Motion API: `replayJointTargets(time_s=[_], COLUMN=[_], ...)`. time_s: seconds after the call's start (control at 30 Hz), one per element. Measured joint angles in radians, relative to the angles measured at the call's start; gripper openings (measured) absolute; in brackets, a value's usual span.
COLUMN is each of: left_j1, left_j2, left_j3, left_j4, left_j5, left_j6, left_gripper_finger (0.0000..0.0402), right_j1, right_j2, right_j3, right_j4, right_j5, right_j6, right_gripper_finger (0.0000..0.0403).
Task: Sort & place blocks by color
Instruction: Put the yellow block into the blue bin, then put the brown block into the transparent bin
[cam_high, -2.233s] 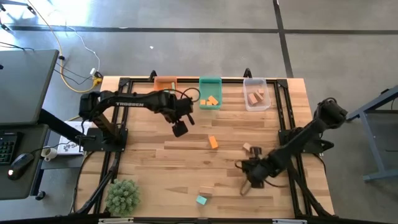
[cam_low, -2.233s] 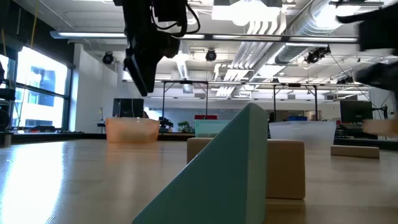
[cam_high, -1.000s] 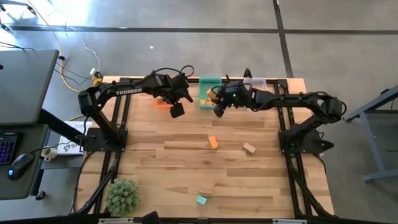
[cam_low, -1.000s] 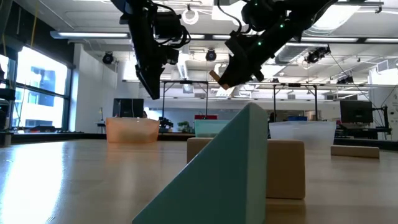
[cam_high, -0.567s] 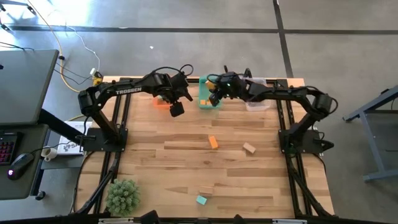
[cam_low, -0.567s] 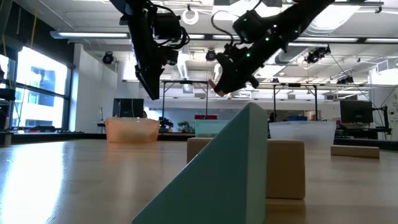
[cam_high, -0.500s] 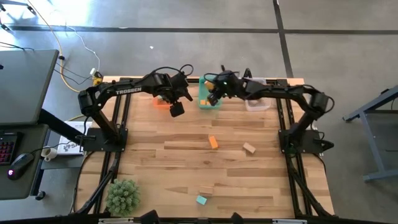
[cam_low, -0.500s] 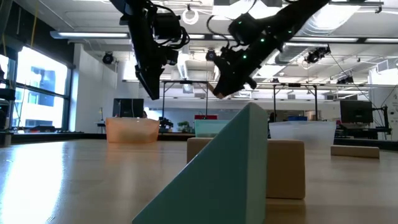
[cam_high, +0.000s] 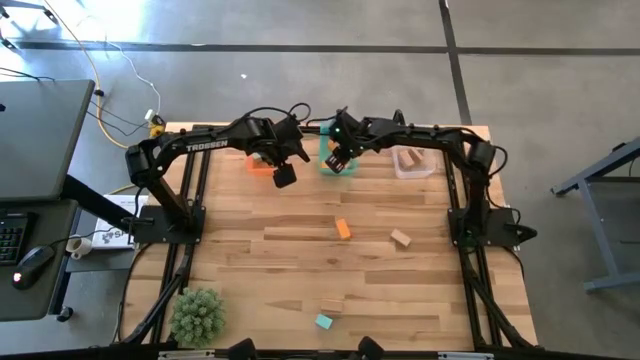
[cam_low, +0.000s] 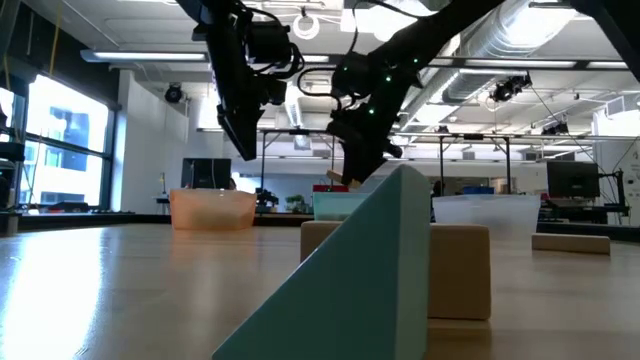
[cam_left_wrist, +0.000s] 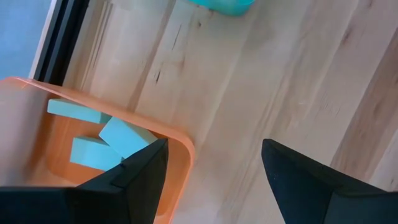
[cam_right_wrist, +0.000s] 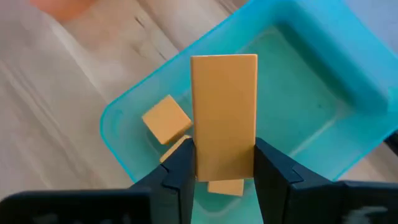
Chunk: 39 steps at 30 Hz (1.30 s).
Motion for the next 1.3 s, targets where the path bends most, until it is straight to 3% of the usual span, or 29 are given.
replayJointTargets(time_s=[0.4,0.77,0.9,1.07,1.3], left_j1=[0.0,-0.001,-0.003,-0.054,-0.179], left_j2=[0.0,0.0,0.0,0.0,0.0], left_j3=[0.0,0.0,0.0,0.0,0.0], left_j4=[0.0,0.0,-0.009,0.0,-0.001], left_j5=[-0.004,-0.048,0.024,0.146,0.155], left_j6=[-0.001,0.0,-0.003,-0.043,-0.053], left_gripper_finger=[0.0247,0.0246,0.0246,0.0248,0.0246], right_j1=[0.009,0.011,0.011,0.035,0.052], right_j2=[0.027,0.01,-0.035,-0.128,-0.255], right_j3=[0.016,0.016,0.016,0.016,0.016], right_j4=[-0.039,-0.056,-0.095,-0.113,-0.142], right_j5=[-0.027,-0.05,-0.09,-0.055,-0.006], right_j6=[0.005,0.078,0.117,0.131,0.187], right_gripper_finger=[0.0139,0.022,0.0222,0.0222,0.0222])
